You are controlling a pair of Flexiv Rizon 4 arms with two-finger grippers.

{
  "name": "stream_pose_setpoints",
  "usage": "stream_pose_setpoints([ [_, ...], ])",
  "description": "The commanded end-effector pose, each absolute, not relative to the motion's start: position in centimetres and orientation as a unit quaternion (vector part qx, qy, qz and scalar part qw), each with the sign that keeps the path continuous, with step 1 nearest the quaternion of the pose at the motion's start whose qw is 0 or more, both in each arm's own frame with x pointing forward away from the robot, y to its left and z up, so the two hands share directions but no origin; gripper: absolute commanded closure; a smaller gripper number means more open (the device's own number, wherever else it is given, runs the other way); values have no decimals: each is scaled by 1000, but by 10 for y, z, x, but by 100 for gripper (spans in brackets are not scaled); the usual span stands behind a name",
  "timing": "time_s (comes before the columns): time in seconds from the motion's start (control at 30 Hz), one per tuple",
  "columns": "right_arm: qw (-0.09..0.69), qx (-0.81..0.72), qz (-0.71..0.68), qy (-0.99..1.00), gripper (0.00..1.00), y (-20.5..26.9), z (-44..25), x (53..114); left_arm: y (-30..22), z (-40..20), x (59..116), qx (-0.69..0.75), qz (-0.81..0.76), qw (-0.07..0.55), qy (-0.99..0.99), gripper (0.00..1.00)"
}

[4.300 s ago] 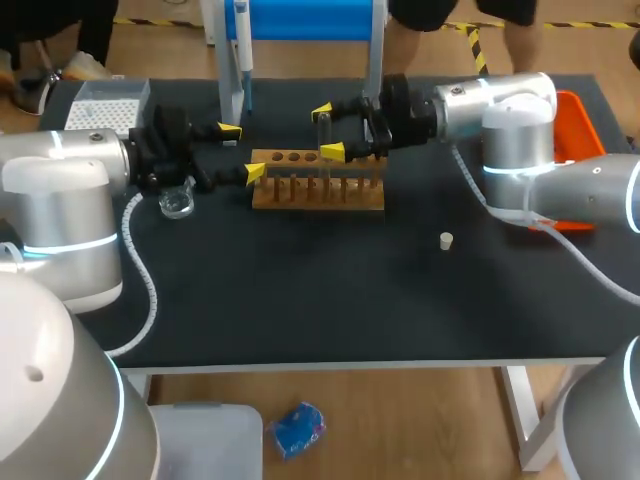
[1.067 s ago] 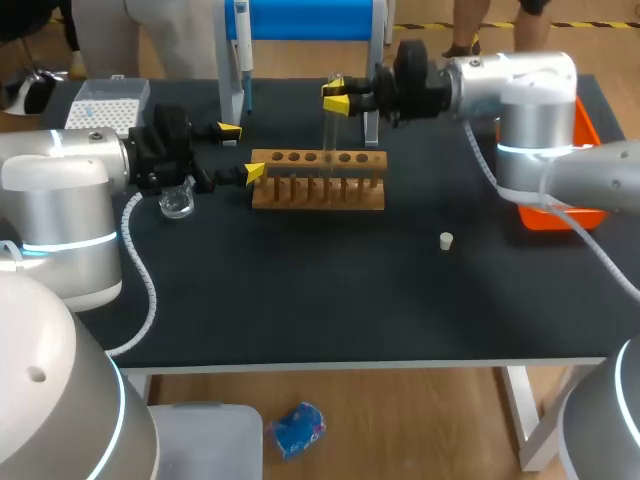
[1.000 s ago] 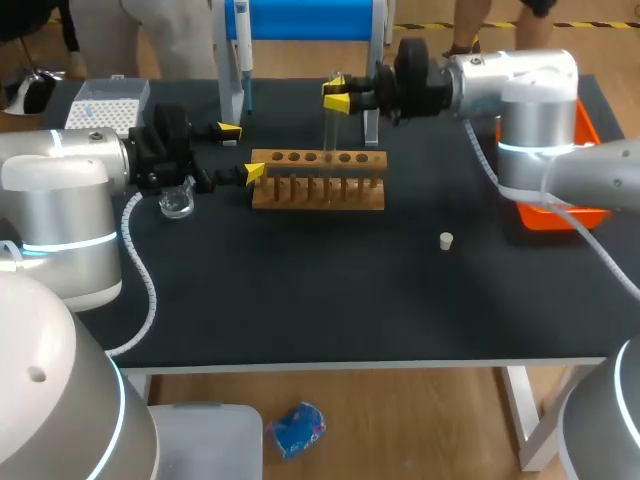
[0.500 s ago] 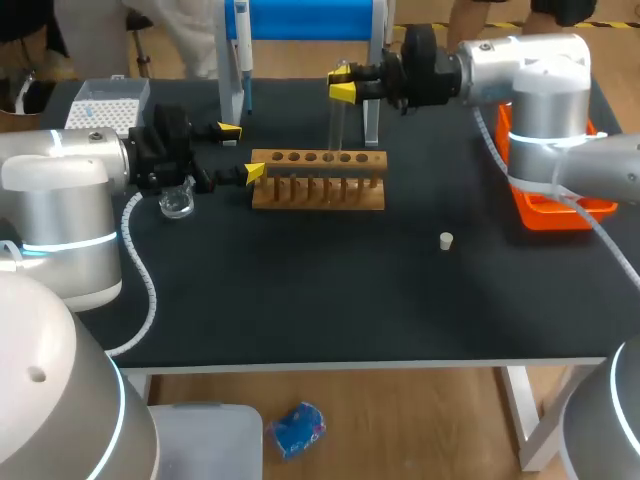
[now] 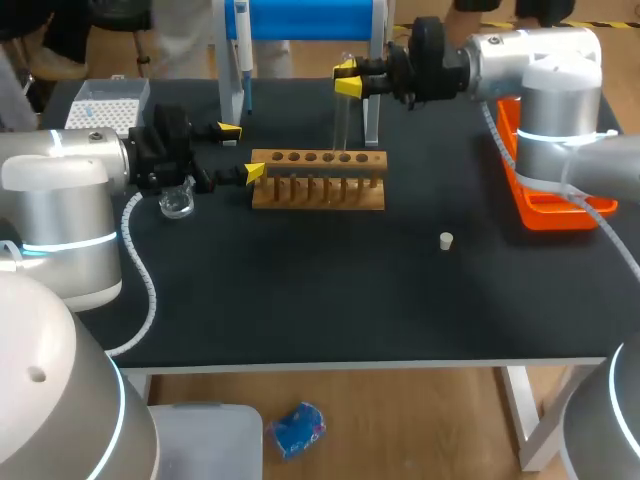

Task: Invert the test tube, pick up the pipette, mount the tip to pipette, aspirate from beaker and dispense into the tube, eject the tip, return the pipette, and cap with the stopper.

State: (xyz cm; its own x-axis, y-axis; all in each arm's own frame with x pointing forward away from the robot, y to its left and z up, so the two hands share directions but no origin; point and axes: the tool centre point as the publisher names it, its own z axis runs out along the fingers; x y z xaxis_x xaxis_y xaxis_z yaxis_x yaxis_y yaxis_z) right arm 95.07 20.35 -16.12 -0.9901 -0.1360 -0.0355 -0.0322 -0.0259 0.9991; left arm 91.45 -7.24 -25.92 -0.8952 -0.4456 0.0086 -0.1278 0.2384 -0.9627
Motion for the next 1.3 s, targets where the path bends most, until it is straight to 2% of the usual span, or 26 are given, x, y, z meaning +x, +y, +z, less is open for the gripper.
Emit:
stream_pose_setpoints([
  [0.03,36,60,-713,-698,100,203,-160,950,-74,-260,914,-186,-589,138,774,0],
  [0.1,36,60,-713,-698,100,203,-160,950,-74,-260,914,-186,-589,138,774,0],
  [0.3,171,-78,-688,-701,100,194,-149,956,-74,-260,914,-186,-589,138,774,0],
  [0.37,240,-127,-670,-691,100,195,-147,954,-74,-260,914,-186,-589,138,774,0],
  [0.4,239,-138,-658,-700,100,195,-147,952,-74,-260,914,-186,-589,138,774,0],
  [0.53,335,-253,-596,-684,100,199,-149,951,-74,-260,914,-186,-589,138,774,0],
  [0.7,401,-368,-533,-648,100,199,-153,955,-74,-260,914,-186,-589,138,774,0],
  [1.17,411,-385,-528,-636,100,200,-153,957,-74,-260,914,-186,-589,138,774,0],
  [1.3,454,-375,-522,-616,100,200,-161,956,-74,-260,914,-186,-589,138,774,0],
])
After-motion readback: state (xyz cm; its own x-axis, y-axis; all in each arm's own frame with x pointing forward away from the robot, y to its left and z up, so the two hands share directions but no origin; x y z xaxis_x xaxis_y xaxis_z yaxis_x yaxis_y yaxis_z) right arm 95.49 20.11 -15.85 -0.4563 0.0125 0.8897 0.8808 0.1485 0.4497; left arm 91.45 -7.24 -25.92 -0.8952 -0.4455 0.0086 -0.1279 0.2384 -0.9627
